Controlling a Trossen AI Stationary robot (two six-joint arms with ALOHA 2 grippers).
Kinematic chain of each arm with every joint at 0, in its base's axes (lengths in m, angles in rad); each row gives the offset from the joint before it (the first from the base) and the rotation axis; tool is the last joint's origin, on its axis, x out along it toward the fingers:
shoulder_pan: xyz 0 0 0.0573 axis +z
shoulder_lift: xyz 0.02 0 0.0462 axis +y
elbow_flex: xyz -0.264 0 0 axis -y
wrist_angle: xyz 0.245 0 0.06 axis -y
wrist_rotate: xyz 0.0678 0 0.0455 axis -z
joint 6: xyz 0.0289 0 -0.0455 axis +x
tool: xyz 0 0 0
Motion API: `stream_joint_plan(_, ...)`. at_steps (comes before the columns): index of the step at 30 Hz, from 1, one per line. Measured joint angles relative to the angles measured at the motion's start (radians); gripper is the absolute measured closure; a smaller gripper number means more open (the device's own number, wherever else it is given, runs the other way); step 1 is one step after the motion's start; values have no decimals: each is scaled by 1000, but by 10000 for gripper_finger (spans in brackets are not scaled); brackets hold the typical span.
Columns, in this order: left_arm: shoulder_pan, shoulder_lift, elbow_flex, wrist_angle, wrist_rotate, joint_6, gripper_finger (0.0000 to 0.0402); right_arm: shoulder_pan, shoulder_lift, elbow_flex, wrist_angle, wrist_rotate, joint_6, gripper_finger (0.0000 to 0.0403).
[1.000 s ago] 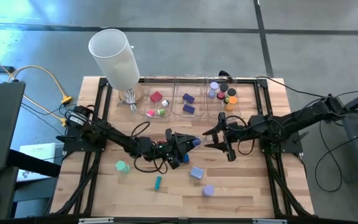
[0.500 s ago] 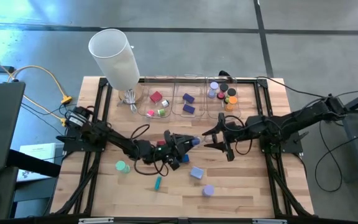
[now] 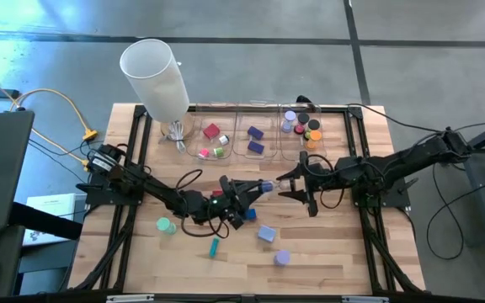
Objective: Pick & Place Office items
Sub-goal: Put the blue hourglass into the right transparent bin
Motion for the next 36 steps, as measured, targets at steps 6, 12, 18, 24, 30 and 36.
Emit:
stream_joint_plan(6,0,0,0,-2,-52,28,156,0,-40,0,-52,63,-9,221)
stream_joint_plan(12,0,0,0,8,-118,51,156,0,-119,0,-180,173,51,221)
stream_joint_plan(18,12,0,0,5,-221,74,156,-28,-181,18,-443,289,158,221)
stream_joint_plan(24,65,0,-18,-128,-238,-136,156,-122,-167,139,-717,300,289,221)
stream_joint_plan(30,100,0,-23,-328,-162,-379,156,-266,-55,330,-1011,197,379,221)
stream_joint_plan(36,121,0,-23,-390,-83,-498,156,-438,123,481,-1231,81,377,221)
